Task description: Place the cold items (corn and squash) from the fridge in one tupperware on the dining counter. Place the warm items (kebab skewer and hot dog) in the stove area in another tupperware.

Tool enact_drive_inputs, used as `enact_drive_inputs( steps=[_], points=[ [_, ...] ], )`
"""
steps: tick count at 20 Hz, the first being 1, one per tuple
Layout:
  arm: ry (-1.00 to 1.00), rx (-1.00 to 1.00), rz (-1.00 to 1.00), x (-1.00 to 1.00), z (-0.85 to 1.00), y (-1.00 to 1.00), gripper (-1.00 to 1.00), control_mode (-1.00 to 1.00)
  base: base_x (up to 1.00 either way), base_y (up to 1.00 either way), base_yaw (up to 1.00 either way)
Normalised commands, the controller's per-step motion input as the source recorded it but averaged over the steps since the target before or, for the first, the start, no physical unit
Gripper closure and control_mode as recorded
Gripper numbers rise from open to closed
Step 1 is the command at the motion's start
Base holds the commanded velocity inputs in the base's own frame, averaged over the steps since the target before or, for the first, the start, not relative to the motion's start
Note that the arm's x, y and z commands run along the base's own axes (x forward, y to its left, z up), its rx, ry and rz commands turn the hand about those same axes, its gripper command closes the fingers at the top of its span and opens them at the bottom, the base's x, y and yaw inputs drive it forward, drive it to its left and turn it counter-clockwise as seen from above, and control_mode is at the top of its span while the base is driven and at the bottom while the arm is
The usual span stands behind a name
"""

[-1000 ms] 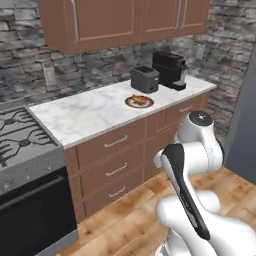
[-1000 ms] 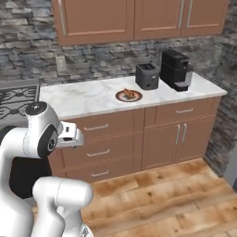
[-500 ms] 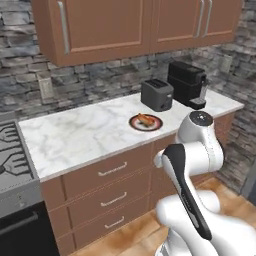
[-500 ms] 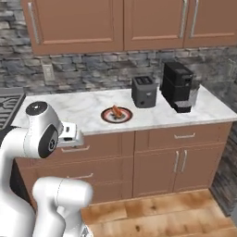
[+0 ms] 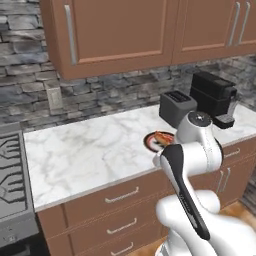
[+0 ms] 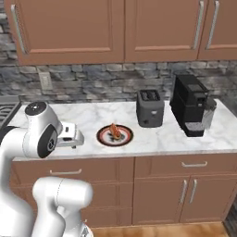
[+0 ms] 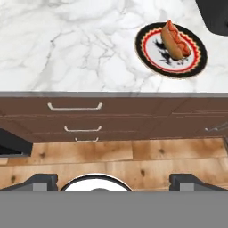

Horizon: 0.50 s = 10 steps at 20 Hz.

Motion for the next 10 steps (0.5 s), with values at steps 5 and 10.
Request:
enact_drive_inputs(
  steps=[5,10],
  points=[
    [0.00,0.00,0.00,0.00,0.00,0.00,-1.00,1.00,0.29,-0.67,0.21],
    [0.00,0.00,0.00,0.00,0.00,0.00,-1.00,1.00,0.45,-0.38,0.21]
  ],
)
